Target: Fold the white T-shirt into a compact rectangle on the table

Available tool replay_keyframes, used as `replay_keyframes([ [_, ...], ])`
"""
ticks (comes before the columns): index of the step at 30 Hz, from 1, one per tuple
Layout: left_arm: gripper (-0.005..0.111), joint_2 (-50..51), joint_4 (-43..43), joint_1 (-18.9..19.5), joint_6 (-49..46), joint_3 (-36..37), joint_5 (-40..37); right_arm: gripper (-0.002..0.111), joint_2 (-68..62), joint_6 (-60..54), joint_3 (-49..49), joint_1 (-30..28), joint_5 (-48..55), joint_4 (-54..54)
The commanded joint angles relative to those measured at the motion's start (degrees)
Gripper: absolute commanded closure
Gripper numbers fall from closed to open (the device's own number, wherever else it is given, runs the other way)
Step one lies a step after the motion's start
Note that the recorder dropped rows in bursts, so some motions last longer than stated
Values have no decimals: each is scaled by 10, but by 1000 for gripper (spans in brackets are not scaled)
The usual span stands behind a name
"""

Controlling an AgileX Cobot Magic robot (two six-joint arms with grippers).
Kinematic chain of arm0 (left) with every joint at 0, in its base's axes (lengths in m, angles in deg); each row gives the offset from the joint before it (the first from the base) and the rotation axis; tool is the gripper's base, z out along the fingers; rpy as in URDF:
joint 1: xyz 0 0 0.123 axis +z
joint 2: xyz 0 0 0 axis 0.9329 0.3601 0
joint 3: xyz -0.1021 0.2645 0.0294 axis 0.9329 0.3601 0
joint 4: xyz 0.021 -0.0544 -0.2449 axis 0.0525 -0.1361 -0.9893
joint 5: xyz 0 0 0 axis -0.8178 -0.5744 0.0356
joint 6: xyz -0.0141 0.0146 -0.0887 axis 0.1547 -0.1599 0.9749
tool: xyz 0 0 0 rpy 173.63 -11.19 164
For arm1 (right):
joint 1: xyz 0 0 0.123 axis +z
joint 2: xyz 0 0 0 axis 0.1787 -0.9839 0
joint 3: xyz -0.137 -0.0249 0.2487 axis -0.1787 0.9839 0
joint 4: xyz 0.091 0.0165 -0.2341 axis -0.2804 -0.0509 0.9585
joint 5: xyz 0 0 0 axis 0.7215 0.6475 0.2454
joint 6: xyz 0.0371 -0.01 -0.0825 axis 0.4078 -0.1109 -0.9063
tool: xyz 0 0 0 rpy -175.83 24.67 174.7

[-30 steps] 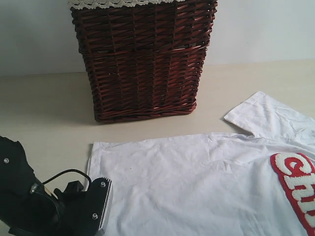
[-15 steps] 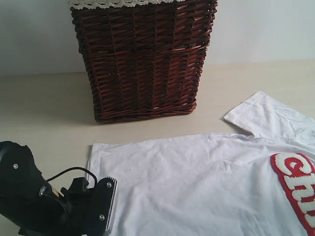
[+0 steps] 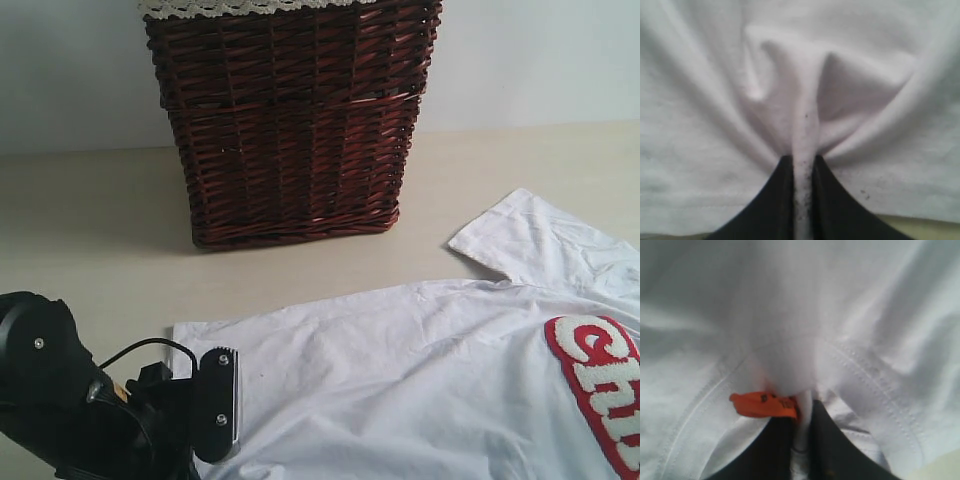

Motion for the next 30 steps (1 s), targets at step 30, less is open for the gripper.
replay_keyframes([
  [30,107,10,69,-2,31,3,-30,108,-22,13,13,0,16,-34],
])
